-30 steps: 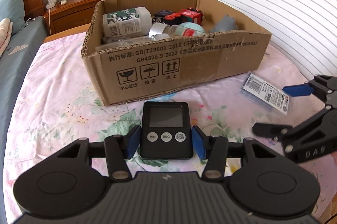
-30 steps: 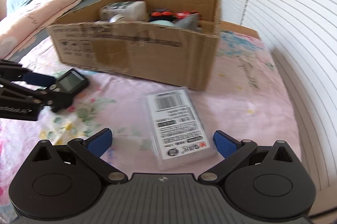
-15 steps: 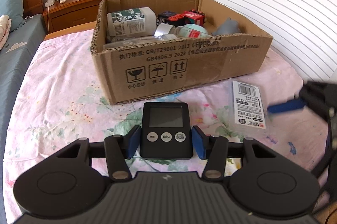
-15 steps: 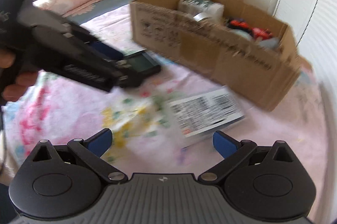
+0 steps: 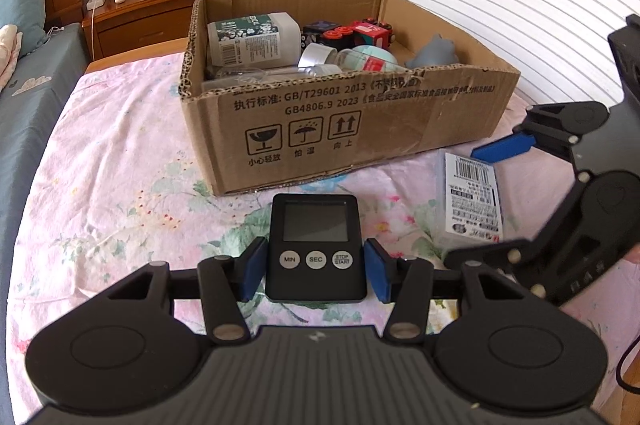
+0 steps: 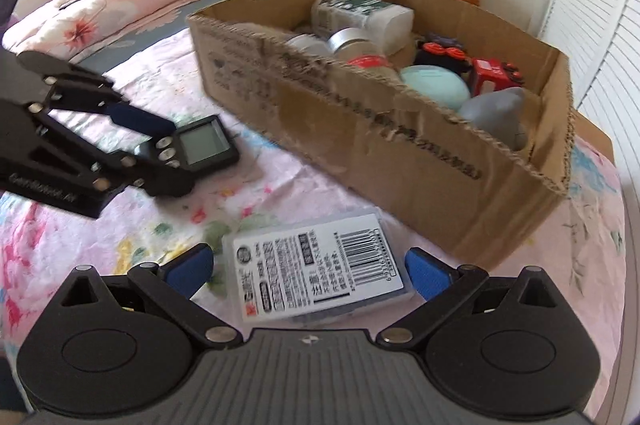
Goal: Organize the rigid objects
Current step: 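Grasp the clear boxed pack with the right tool while the left tool lifts the timer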
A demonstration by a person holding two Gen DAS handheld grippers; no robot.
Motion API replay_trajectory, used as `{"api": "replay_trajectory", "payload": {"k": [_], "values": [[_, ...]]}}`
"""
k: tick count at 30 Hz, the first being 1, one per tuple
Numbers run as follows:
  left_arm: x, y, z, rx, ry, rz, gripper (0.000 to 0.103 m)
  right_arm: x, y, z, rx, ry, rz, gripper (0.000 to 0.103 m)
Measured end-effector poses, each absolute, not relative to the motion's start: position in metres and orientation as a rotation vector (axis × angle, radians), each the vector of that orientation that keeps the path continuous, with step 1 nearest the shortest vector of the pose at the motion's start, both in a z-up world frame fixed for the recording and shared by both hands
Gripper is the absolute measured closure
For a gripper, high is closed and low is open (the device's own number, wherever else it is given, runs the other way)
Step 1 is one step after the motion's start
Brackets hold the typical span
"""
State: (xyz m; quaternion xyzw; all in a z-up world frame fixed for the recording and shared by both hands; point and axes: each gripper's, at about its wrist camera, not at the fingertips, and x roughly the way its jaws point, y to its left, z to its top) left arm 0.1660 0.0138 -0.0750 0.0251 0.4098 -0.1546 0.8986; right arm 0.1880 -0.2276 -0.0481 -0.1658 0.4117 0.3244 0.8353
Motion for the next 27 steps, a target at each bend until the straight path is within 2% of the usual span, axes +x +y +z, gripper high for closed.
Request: {"api": "replay_trajectory", "payload": {"k": [6, 10, 12, 15, 17, 23, 27], "values": [[0.167, 0.009, -0.076, 0.078, 0.841, -0.311, 0.052, 0.177, -0.221, -0.046, -0.366, 0.879, 0.675, 0.000], [0.168, 0.005, -0.077, 0.096, 0.837, -0.307, 0.046, 0.180, -0.221, -0.047, -0.344, 0.866, 0.663, 0.000], [0.168, 0.003, -0.077, 0.113, 0.833, -0.307, 0.044, 0.179, -0.222, -0.045, -0.341, 0.857, 0.662, 0.008], [0.167, 0.001, -0.077, 0.113, 0.834, -0.308, 0.045, 0.178, -0.225, -0.043, -0.334, 0.857, 0.642, 0.009], [0.167, 0.003, -0.076, 0.110, 0.833, -0.310, 0.052, 0.175, -0.226, -0.042, -0.325, 0.857, 0.625, 0.009], [0.165, 0.000, -0.077, 0.121, 0.824, -0.310, 0.047, 0.169, -0.229, -0.041, -0.306, 0.860, 0.586, 0.008], [0.167, -0.002, -0.076, 0.107, 0.828, -0.295, 0.051, 0.170, -0.227, -0.043, -0.295, 0.856, 0.568, 0.009]]}}
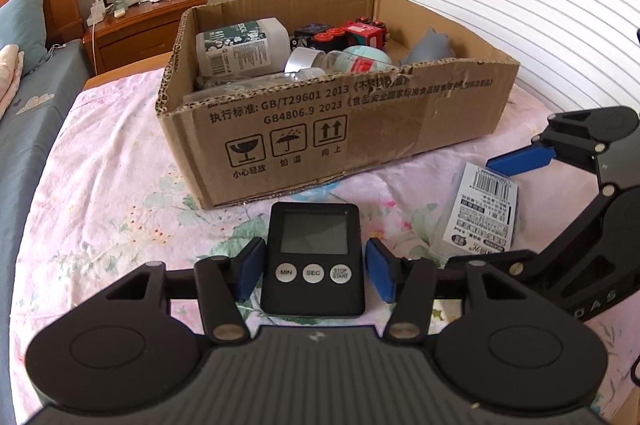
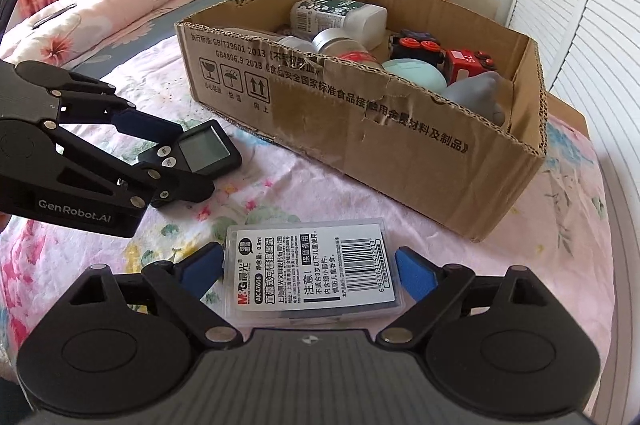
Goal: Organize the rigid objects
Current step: 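Grasp the clear boxed pack with the right tool while the left tool lifts the timer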
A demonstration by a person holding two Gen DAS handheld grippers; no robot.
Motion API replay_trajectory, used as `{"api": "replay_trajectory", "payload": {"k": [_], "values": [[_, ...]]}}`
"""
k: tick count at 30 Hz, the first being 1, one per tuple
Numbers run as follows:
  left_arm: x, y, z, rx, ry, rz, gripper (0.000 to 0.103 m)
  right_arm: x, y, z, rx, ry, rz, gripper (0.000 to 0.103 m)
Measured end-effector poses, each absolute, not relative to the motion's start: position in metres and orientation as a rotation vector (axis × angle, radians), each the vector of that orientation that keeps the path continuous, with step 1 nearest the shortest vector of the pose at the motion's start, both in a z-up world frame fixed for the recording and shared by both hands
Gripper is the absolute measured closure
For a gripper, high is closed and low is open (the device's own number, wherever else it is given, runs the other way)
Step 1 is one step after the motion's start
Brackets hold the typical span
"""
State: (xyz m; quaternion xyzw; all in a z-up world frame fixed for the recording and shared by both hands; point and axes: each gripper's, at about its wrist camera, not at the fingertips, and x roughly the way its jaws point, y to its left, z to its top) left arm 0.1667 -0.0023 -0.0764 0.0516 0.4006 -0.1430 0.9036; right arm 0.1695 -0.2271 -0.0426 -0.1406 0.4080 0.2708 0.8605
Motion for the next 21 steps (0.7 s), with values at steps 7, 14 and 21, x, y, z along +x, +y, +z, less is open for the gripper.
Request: {"api": "replay_trajectory", "payload": {"k": [7, 14, 21], "values": [[0.164, -0.003, -0.074, 0.110, 0.847, -0.307, 0.052, 0.165, -0.229, -0.038, -0.290, 0.857, 0.540, 0.009], [0.156, -0.003, -0.064, 0.178, 0.837, -0.348, 0.052, 0.155, -0.233, -0.025, -0.301, 0.834, 0.539, 0.009], [0.149, 0.000, -0.047, 0.206, 0.834, -0.391, 0.052, 0.147, -0.236, -0.010, -0.317, 0.812, 0.531, 0.009]]}}
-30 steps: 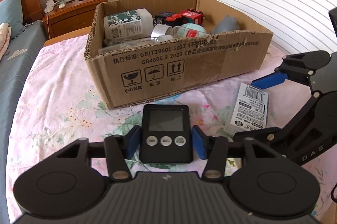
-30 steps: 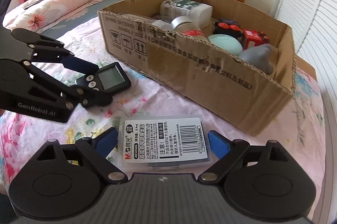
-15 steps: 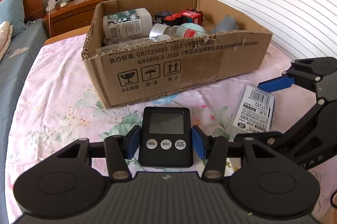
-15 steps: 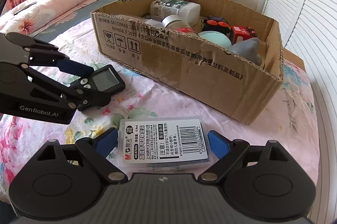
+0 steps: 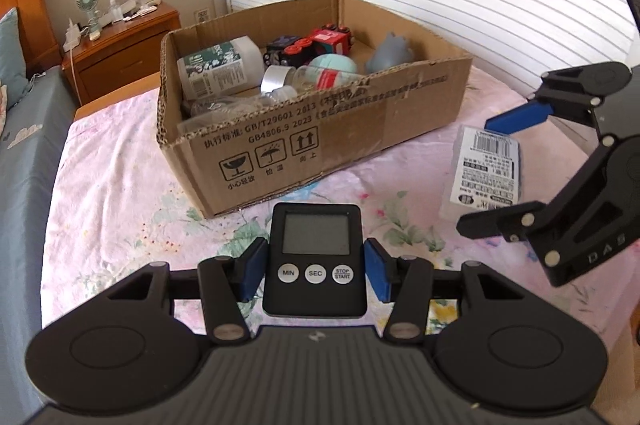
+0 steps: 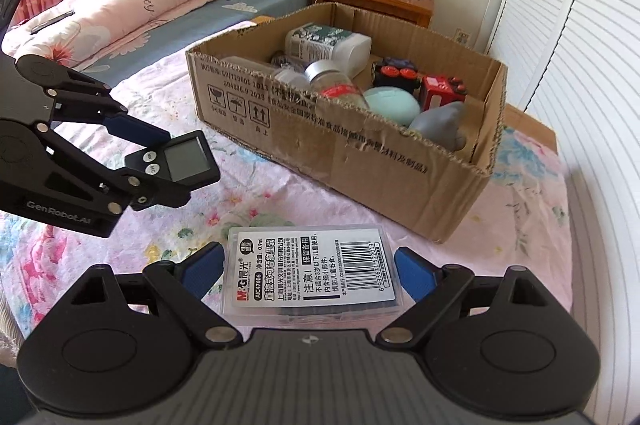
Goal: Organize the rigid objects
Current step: 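Grasp the clear boxed pack with the right tool while the left tool lifts the timer, then lower the pack into the box with the right tool while the left tool drops the timer in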
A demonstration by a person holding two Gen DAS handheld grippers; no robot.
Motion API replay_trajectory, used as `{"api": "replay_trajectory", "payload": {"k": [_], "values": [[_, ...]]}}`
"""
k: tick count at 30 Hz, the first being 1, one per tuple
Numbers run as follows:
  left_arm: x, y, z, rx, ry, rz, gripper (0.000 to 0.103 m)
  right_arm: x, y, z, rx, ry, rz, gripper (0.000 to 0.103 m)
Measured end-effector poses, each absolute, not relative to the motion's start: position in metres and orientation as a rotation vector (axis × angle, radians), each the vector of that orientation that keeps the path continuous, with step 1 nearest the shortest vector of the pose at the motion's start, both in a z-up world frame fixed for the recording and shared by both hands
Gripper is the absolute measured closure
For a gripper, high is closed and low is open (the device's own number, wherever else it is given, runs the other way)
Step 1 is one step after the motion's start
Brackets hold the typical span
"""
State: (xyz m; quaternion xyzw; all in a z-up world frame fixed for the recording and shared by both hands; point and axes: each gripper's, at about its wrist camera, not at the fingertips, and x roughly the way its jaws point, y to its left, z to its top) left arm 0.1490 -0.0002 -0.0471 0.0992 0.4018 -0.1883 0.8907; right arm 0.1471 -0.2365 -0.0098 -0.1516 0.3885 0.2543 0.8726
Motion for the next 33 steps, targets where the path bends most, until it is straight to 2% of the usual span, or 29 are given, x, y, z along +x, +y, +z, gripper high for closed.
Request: {"api": "replay_trajectory", "payload": {"k": [9, 16, 25, 27, 29, 30, 33], "values": [[0.149, 0.008, -0.006, 0.220, 0.777, -0.439, 0.052, 0.146, -0.241, 0.021, -0.314, 0.758, 0.542, 0.009], [0.182, 0.005, 0.023, 0.239, 0.685, -0.424, 0.052, 0.161, -0.240, 0.042, -0.302, 0.709, 0.543, 0.009], [0.246, 0.000, 0.013, 0.243, 0.664, -0.351, 0.052, 0.183, -0.239, 0.048, -0.270, 0.703, 0.514, 0.009], [0.253, 0.000, 0.008, 0.254, 0.650, -0.327, 0.044, 0.185, -0.237, 0.049, -0.273, 0.704, 0.511, 0.009], [0.252, 0.004, 0.007, 0.238, 0.643, -0.295, 0.008, 0.188, -0.236, 0.051, -0.272, 0.703, 0.508, 0.009], [0.248, 0.006, 0.008, 0.219, 0.629, -0.283, 0.004, 0.189, -0.235, 0.051, -0.272, 0.703, 0.507, 0.009], [0.236, 0.015, 0.012, 0.180, 0.610, -0.306, 0.004, 0.195, -0.234, 0.055, -0.263, 0.704, 0.503, 0.009]]}}
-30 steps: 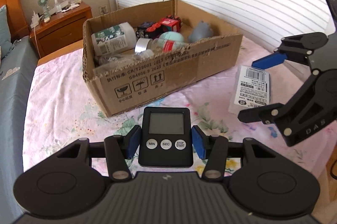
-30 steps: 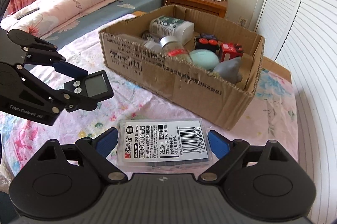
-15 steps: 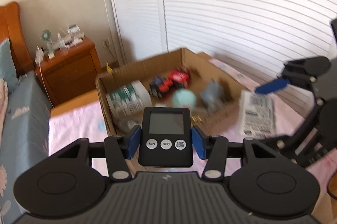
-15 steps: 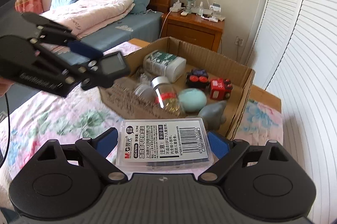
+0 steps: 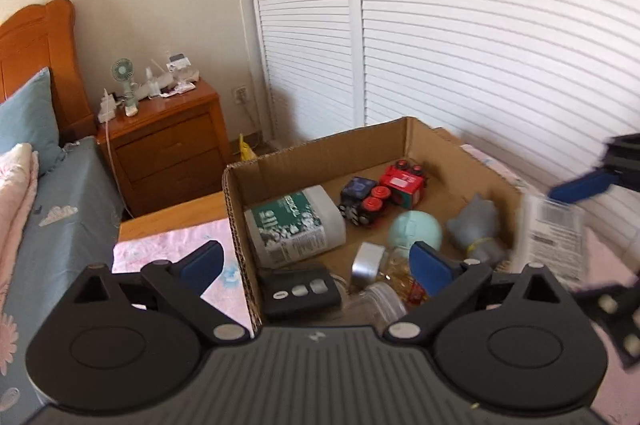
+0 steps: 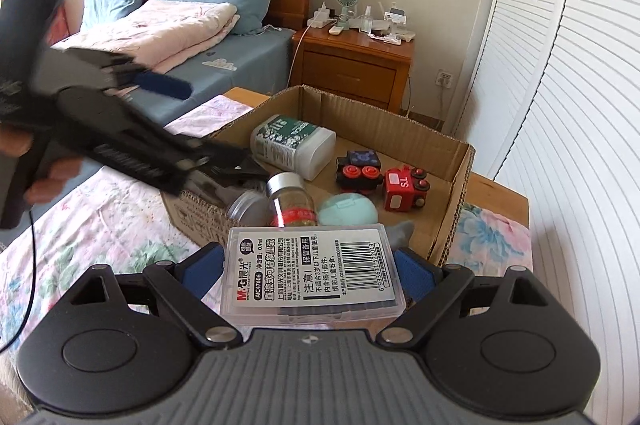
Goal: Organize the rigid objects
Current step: 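Lower the pack into the box with the right tool while the left tool drops the timer in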
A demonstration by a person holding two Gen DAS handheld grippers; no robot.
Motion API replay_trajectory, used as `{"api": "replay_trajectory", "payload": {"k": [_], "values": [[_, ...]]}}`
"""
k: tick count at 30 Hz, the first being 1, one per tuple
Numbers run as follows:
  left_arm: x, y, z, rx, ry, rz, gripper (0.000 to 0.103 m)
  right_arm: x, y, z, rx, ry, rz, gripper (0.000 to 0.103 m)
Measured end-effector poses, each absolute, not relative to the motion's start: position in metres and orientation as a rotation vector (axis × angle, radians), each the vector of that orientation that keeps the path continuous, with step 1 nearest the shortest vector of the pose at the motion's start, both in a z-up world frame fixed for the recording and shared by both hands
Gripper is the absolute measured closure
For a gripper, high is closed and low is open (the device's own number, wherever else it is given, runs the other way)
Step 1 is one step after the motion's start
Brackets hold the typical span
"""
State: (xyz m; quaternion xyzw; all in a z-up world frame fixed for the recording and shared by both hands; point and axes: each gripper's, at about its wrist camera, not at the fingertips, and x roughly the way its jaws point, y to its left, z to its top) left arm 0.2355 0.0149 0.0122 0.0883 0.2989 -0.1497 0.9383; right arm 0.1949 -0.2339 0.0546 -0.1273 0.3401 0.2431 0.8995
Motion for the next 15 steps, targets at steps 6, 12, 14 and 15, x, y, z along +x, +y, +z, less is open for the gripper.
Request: {"api": "replay_trajectory", "payload": {"k": [6, 12, 14, 15], "values": [[0.203, 0.028, 0.015, 0.149, 0.616, -0.301, 0.002, 0.216, -0.229, 0.059, -0.236, 0.722, 0.484, 0.009], [0.172, 0.034, 0.015, 0.122, 0.592, -0.287, 0.001, 0.248, -0.222, 0.063, -0.200, 0.757, 0.444, 0.009], [0.165, 0.038, 0.015, 0.094, 0.588, -0.285, 0.001, 0.262, -0.219, 0.063, -0.191, 0.776, 0.424, 0.009], [0.161, 0.039, 0.015, 0.081, 0.587, -0.291, 0.001, 0.271, -0.218, 0.063, -0.180, 0.790, 0.409, 0.009]]}}
